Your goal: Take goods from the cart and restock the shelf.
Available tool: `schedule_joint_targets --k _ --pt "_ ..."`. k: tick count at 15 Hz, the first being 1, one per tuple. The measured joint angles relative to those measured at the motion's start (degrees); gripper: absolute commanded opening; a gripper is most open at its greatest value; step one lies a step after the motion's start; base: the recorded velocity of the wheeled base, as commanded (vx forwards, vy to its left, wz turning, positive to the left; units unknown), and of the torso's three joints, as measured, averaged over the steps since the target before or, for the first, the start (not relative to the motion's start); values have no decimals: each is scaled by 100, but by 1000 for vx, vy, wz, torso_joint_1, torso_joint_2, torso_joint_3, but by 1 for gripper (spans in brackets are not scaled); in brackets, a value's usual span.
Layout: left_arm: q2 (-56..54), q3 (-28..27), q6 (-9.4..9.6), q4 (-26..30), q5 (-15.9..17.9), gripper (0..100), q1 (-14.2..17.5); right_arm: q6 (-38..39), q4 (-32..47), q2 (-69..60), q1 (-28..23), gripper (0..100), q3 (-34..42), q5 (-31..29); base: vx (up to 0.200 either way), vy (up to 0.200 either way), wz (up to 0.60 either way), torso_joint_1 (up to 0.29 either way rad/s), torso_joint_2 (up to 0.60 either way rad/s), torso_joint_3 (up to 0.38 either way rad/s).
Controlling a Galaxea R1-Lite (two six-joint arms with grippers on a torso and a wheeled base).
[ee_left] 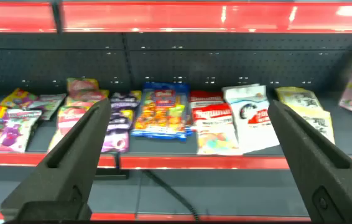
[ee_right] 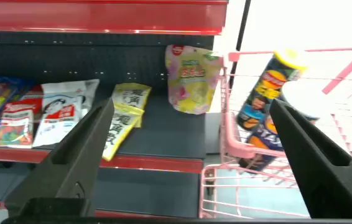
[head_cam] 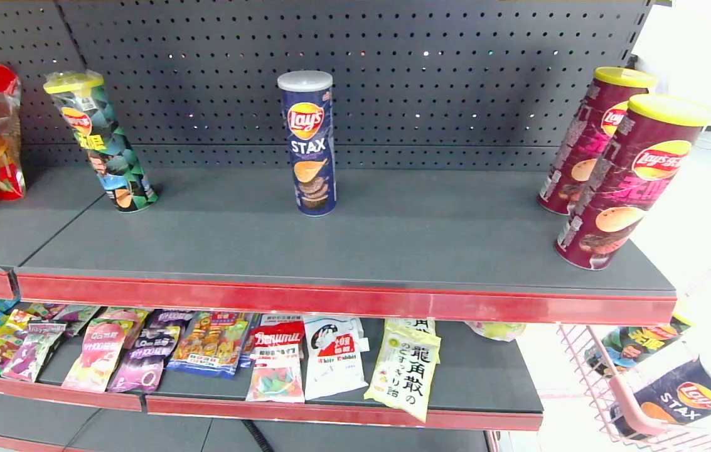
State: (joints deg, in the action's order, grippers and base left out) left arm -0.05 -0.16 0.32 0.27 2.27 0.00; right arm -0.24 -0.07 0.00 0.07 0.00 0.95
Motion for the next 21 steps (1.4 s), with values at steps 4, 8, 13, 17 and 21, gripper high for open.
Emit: schedule_joint_targets --k 4,8,13,17,21 --pt "0 6 1 2 2 100 0 -2 0 0 0 100 0 -27 0 -50 -450 2 0 2" --pt "0 0 -2 0 5 100 0 0 -2 0 0 100 0 -27 0 0 -600 4 1 5" --pt "0 0 -5 -2 7 100 0 2 -2 0 0 100 0 -29 0 0 -600 1 2 2" --pt "0 0 -5 -2 5 100 2 4 0 0 0 100 0 -24 0 0 0 0 0 0" --pt "0 0 -7 -5 2 100 0 15 0 0 6 100 0 -27 0 0 0 -61 175 112"
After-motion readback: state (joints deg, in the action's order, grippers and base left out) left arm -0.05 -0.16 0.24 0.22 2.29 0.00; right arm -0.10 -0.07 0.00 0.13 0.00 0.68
